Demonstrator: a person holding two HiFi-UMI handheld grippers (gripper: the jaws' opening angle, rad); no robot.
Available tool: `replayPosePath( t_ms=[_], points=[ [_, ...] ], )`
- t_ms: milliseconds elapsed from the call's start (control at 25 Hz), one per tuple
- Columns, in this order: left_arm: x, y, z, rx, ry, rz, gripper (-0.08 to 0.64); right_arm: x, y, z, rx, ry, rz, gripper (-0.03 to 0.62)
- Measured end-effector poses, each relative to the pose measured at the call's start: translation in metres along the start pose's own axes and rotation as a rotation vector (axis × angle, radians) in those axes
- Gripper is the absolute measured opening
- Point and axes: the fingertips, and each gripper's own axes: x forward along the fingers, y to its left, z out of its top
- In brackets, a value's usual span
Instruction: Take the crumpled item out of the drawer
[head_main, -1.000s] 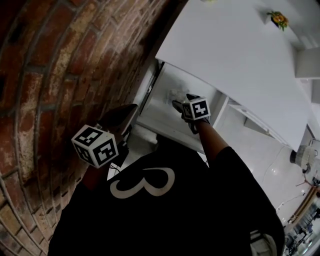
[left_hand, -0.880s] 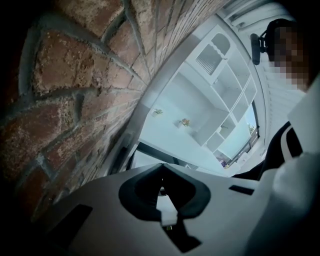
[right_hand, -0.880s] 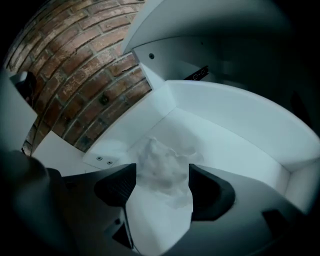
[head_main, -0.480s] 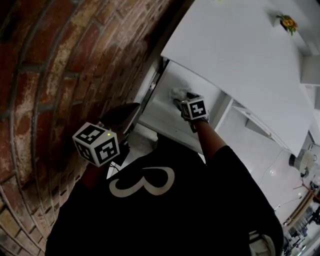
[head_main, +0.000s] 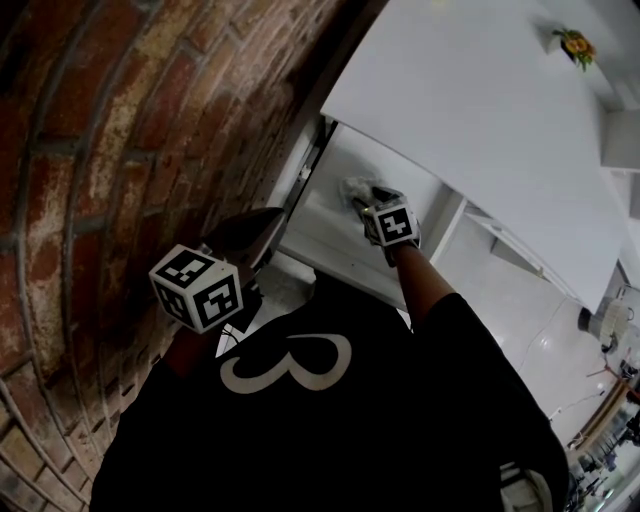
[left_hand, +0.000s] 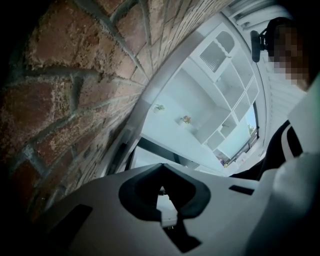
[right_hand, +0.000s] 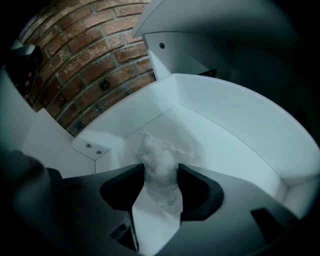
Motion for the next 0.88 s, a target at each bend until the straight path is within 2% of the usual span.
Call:
replayPosePath(
  t_ms=[240, 560, 880],
  points=[
    [0.005, -0.004, -0.006, -0.003, 0.012, -0.016, 0.003, -0.003, -0.005, 0.0, 0.039, -0.006, -0.009, 0.187],
    [0.002, -0.003, -0.011, -0.009, 0.009, -0.012, 0.003, -0.005, -0.005, -0.001, 0.119, -0.016, 0.026, 0.164],
    [0.002, -0.011, -0.011, -0.001, 0.005, -0.029, 0.003, -0.023, 0.006, 0.017, 0.17, -0.089, 0.08, 0.156]
  ],
)
